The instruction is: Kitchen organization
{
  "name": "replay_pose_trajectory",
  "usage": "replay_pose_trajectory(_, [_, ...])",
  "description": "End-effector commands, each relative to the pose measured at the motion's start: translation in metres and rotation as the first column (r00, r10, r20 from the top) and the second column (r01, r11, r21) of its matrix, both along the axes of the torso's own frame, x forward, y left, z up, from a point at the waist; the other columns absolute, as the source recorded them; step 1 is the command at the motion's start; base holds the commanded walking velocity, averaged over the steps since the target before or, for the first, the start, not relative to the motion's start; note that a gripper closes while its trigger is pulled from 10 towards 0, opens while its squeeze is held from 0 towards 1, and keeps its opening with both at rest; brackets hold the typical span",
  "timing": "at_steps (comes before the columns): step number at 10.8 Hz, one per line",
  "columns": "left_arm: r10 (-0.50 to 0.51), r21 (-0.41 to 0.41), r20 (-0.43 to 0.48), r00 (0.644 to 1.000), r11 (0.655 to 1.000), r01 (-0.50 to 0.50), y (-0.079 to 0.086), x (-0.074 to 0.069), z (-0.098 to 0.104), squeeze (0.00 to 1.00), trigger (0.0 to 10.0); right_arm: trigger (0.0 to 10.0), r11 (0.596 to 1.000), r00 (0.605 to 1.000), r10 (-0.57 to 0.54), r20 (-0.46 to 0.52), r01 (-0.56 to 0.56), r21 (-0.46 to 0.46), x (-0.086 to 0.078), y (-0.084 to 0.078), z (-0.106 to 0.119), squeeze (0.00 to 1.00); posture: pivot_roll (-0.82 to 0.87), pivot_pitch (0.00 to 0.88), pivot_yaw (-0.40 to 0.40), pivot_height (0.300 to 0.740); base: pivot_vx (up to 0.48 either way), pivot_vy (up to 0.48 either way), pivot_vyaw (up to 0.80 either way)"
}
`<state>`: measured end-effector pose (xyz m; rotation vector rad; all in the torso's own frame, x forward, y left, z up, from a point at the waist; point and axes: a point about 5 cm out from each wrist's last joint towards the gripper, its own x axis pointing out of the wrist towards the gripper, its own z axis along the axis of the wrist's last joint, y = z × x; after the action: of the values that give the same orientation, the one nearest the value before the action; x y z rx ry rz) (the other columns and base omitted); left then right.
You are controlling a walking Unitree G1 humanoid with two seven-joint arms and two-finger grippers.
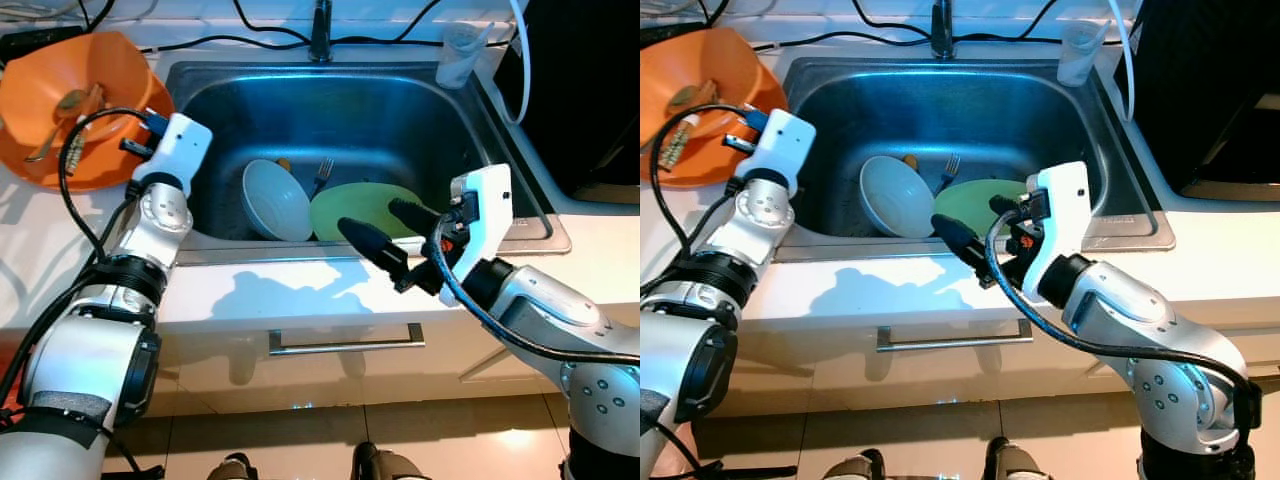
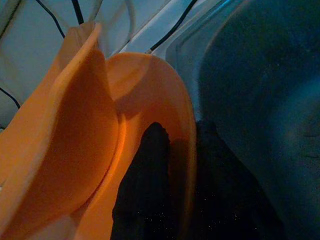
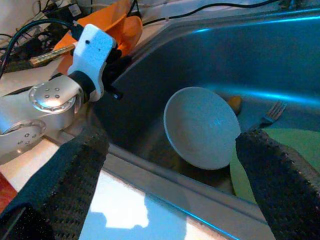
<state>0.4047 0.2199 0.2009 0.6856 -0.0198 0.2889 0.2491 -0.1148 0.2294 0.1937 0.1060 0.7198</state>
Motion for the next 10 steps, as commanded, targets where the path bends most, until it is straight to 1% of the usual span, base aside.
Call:
replay_pose_trajectory(1, [0.104,-0.027,-0.101,0.989,0.994,-0.107,0.026,-0.012,-0.027,0.0,10.0,10.0,1.0,1.0,0.006,0.012,-0.006,-0.002,0.0,0.001,0.001,0.0,-0.06,0.201,-0.031,0.74,0.0,0.0,0.0])
replay_pose_trajectory(4, [0.12,-0.026,-0.105,0.987,0.992,-0.123,0.035,-0.015,-0.027,0.0,10.0,10.0,1.0,1.0,0.007,0.013,-0.007,-0.001,0.0,0.001,0.0,0.0,-0.06,0.194,-0.023,0.74,0.0,0.0,0.0])
replay_pose_trajectory(6, [0.113,-0.024,-0.135,0.984,0.993,-0.117,0.039,-0.02,-0.036,0.0,10.0,10.0,1.0,1.0,0.009,0.014,-0.009,0.0,0.0,0.002,-0.001,0.0,-0.05,0.191,-0.02,0.74,0.0,0.0,0.0])
replay_pose_trajectory(10, [0.122,-0.036,-0.133,0.984,0.991,-0.128,0.049,-0.028,-0.041,0.0,10.0,10.0,1.0,1.0,0.017,0.013,-0.017,-0.001,0.001,0.002,-0.002,0.0,-0.03,0.191,-0.023,0.74,0.0,0.0,0.0])
